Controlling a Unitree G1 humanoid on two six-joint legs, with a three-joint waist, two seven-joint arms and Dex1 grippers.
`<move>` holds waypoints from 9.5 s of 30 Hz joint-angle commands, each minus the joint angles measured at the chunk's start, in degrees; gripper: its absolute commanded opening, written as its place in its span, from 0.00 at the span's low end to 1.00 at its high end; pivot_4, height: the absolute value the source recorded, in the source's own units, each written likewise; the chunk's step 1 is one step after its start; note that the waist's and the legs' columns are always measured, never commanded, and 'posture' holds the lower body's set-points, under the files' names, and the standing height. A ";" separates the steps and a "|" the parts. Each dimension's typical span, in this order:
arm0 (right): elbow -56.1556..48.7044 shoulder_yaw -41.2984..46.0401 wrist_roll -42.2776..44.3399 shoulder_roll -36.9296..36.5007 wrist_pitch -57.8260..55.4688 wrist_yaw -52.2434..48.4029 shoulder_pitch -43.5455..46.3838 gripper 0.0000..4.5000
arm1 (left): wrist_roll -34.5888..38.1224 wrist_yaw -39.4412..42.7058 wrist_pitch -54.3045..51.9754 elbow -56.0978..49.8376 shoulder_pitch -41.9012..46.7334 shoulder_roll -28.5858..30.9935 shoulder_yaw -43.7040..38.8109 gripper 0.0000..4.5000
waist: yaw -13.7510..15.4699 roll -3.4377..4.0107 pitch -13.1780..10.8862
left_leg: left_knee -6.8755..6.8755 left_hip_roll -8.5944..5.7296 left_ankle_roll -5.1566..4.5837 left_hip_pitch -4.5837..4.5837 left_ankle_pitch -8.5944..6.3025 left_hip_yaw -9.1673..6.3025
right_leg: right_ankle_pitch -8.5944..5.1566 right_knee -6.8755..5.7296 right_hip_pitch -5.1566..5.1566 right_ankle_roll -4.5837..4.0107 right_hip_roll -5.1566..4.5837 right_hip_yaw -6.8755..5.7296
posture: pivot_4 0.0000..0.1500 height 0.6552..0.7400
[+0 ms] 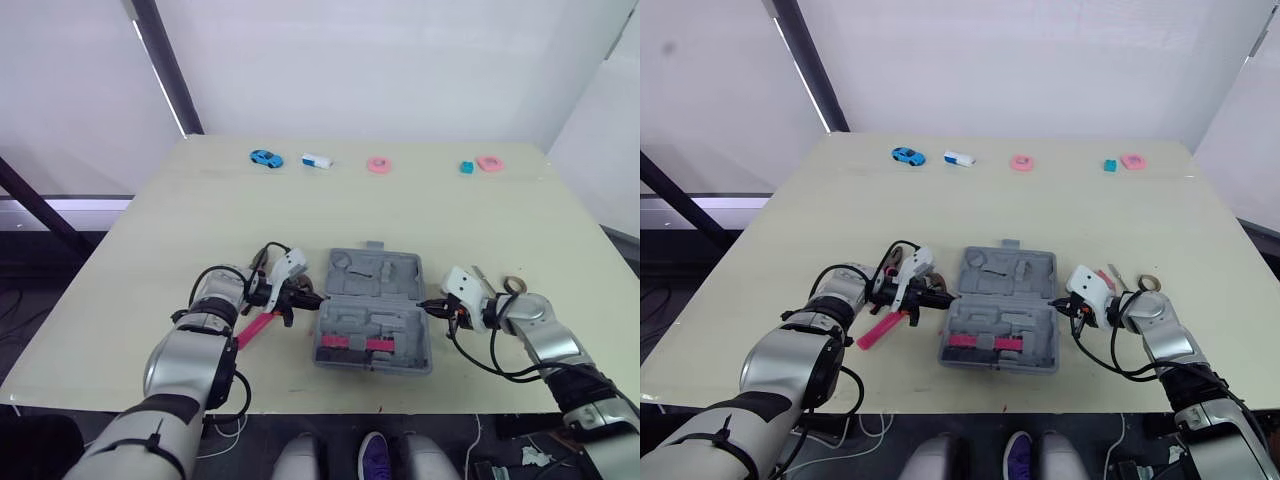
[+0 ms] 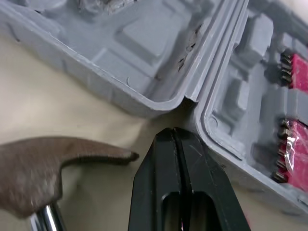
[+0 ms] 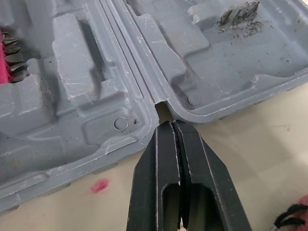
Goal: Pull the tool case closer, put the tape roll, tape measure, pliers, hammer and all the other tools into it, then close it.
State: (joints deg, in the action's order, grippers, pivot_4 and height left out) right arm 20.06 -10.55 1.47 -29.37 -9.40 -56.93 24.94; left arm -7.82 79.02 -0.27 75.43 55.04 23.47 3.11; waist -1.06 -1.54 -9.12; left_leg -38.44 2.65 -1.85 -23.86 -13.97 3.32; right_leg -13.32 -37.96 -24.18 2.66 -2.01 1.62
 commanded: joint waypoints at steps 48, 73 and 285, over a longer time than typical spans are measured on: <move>-15.47 0.05 4.29 -3.51 -6.85 -4.07 -9.24 0.00 | 4.80 10.72 0.61 -20.91 -12.97 3.07 5.03 0.01 | 0.25 0.00 0.00 | -0.05 0.03 0.00 0.02 0.00 -0.04 | 0.00 -0.01 0.03 0.00 -0.04 -0.10 | 1.00 0.99; -15.89 -0.24 4.84 -3.63 -7.35 -3.47 -9.61 0.00 | 7.40 9.94 -4.28 -28.78 -16.60 3.78 6.66 0.01 | 0.36 0.00 0.00 | -0.11 0.07 0.00 0.03 0.00 -0.06 | 0.00 -0.02 0.05 -0.01 -0.09 -0.25 | 1.00 0.99; -7.79 20.49 13.40 -27.73 -1.88 -5.53 -12.75 0.99 | 41.42 -17.61 -15.44 -94.06 -65.35 18.81 -23.86 0.99 | 0.40 0.35 -0.01 | 0.03 0.34 0.02 0.13 -0.01 0.13 | -0.06 0.30 -0.04 -0.18 -1.05 -0.60 | 1.00 0.99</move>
State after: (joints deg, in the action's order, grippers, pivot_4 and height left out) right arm 9.28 13.06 18.29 -55.14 -12.00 -60.59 7.99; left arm 31.83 61.20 -14.74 -15.98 -10.90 41.19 -20.74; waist -0.65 -1.18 -9.12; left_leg -38.41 2.97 -1.83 -23.72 -13.98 3.51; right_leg -13.38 -37.66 -24.22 2.48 -3.02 1.02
